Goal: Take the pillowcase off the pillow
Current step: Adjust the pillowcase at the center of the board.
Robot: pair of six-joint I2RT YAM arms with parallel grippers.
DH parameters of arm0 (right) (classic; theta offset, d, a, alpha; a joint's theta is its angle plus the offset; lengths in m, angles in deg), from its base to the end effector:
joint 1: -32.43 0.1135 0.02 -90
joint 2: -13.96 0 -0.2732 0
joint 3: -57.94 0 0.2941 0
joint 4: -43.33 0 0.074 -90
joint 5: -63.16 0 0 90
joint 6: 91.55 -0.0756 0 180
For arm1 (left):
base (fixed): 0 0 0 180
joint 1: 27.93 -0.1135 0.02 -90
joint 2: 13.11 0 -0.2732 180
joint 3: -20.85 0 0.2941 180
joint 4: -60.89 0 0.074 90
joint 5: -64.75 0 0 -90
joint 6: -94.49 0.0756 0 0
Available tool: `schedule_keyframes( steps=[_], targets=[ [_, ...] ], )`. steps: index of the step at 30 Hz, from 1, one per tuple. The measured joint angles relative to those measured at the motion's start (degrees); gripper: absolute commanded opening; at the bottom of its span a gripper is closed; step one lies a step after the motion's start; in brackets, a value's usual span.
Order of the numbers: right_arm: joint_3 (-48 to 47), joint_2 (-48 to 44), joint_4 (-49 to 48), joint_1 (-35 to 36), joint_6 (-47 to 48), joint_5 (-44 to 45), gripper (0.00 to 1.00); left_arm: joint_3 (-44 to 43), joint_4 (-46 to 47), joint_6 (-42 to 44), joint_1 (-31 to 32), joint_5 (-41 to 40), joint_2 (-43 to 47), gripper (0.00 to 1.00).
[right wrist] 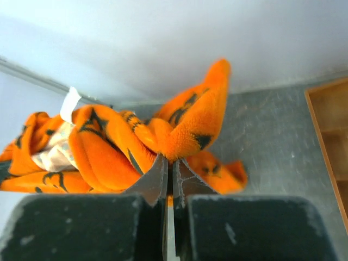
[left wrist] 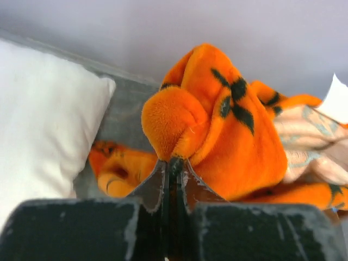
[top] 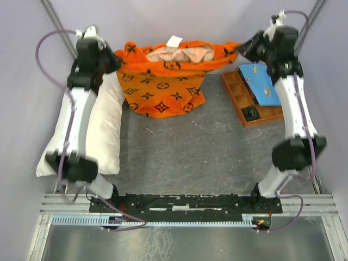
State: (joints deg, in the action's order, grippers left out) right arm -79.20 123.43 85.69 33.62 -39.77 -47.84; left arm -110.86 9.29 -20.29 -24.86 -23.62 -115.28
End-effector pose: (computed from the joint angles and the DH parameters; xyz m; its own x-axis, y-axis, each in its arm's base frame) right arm 0.5107 0.0377 0.4710 -0.4256 0.5689 -0.7037 -0.1307 0.7309 0.6699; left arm 0.4713 -0.0274 0.4694 -0.3740 -0.3995 -0.8370 -0.0847 0.9134 -0.3982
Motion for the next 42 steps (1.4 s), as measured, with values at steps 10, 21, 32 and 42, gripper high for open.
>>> schedule_keyframes(
  steps=[10, 21, 32, 42],
  targets=[
    [56.24, -23.8, -15.47, -0.5, 0.92, 0.74, 0.68, 53.7, 13.11, -2.6, 1.4, -8.04, 29.42, 0.99],
    [60.92, -20.96, -7.76, 1.07, 3.65, 6.45, 0.78, 46.14, 4.94, 1.9, 4.61, -5.64, 14.58, 0.93],
    [55.89, -11.28, -4.22, 21.59, 11.45, 17.7, 0.66, 44.15, 7.06, 2.93, 23.85, -10.97, -2.25, 0.88],
    [51.58, -5.46, -3.1, 21.81, 14.47, 23.32, 0.23, 42.84, 4.74, 2.36, 23.67, -19.98, -7.98, 0.21]
  ],
)
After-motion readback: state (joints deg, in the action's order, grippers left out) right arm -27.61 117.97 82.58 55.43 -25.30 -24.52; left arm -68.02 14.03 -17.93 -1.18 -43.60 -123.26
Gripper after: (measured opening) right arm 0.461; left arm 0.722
